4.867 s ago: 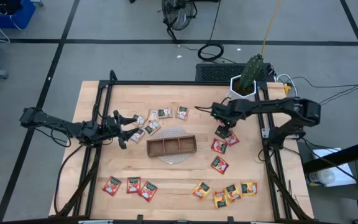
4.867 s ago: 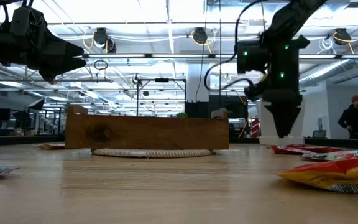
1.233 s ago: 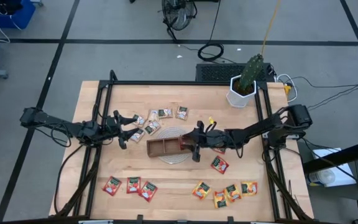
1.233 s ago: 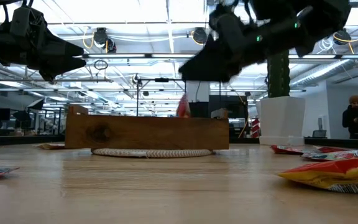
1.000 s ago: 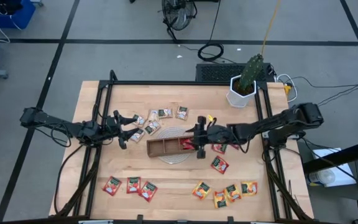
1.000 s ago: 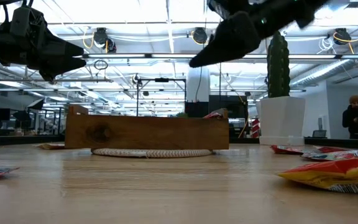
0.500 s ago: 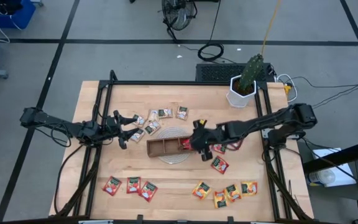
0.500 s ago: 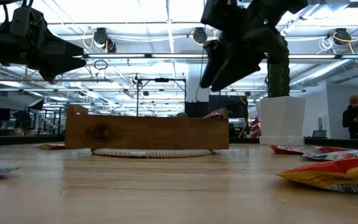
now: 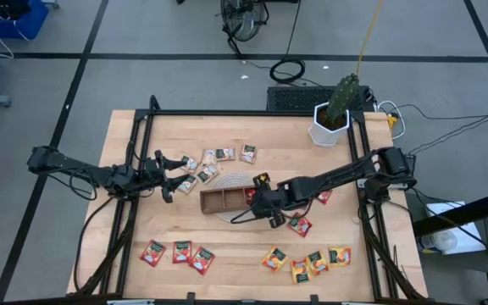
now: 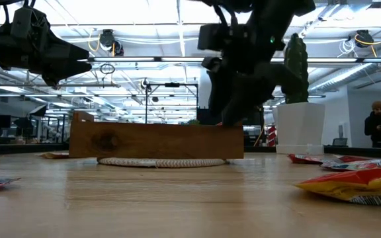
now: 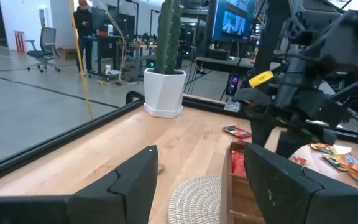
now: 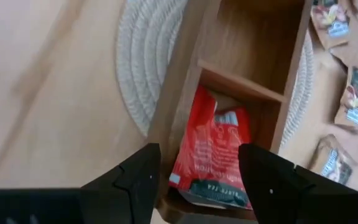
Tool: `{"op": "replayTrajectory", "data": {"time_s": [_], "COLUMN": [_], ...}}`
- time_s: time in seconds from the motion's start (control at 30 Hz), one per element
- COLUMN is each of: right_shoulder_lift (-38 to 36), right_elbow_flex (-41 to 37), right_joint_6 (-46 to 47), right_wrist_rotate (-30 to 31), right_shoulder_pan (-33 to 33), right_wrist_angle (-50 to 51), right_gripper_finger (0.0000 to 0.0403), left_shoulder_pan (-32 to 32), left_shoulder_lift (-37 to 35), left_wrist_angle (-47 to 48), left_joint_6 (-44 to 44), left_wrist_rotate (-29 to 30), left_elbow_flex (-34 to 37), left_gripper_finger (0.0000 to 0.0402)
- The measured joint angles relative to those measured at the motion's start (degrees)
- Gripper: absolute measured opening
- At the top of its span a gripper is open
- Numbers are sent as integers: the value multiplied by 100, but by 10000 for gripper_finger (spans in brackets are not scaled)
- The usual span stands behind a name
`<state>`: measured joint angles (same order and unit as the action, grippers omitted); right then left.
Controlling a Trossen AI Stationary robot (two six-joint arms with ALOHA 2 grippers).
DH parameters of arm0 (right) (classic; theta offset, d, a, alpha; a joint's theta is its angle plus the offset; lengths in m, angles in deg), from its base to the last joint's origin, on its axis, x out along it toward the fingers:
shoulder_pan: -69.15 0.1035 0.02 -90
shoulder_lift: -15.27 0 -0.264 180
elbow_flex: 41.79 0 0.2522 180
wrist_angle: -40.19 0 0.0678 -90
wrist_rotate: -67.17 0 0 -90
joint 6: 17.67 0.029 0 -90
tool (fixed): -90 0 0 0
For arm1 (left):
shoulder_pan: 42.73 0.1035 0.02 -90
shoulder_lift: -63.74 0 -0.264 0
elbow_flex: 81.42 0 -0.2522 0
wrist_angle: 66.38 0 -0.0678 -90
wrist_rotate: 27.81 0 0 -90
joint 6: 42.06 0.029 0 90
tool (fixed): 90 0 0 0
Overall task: Pick & Place Tea
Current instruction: Put the red tea bag into the right section of the wood organizer
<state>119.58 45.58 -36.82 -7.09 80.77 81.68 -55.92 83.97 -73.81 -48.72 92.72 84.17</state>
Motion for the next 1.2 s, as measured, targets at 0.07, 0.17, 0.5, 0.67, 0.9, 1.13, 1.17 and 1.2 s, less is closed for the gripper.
{"op": "replayTrajectory", "data": {"time_s": [0.07,0.17,0.5,0.67,0.9,1.13,1.17,1.2], "right_shoulder_lift": [44,53,23,23,23,42,42,42], "right_elbow_flex": [4,4,6,6,6,6,6,4], "right_joint_6": [-50,-101,-388,-409,-663,-908,-988,-1048], "right_wrist_rotate": [233,543,1155,1135,1120,1462,1589,1701], "right_shoulder_pan": [16,18,11,-47,-219,-257,-253,-247], "right_wrist_angle": [11,25,34,39,124,-39,-117,-222], "right_gripper_finger": [201,198,192,187,185,182,181,179], "left_shoulder_pan": [0,-2,-1,-2,-1,0,0,0], "left_shoulder_lift": [0,0,0,0,0,0,0,0], "left_wrist_angle": [-2,-2,-2,-2,-2,-2,-2,-2], "left_joint_6": [0,0,0,0,0,0,0,0], "left_wrist_rotate": [2,2,1,2,2,2,2,2], "left_elbow_flex": [-2,0,-2,-1,-2,-2,0,-2], "left_gripper_finger": [239,239,239,239,239,239,239,239]}}
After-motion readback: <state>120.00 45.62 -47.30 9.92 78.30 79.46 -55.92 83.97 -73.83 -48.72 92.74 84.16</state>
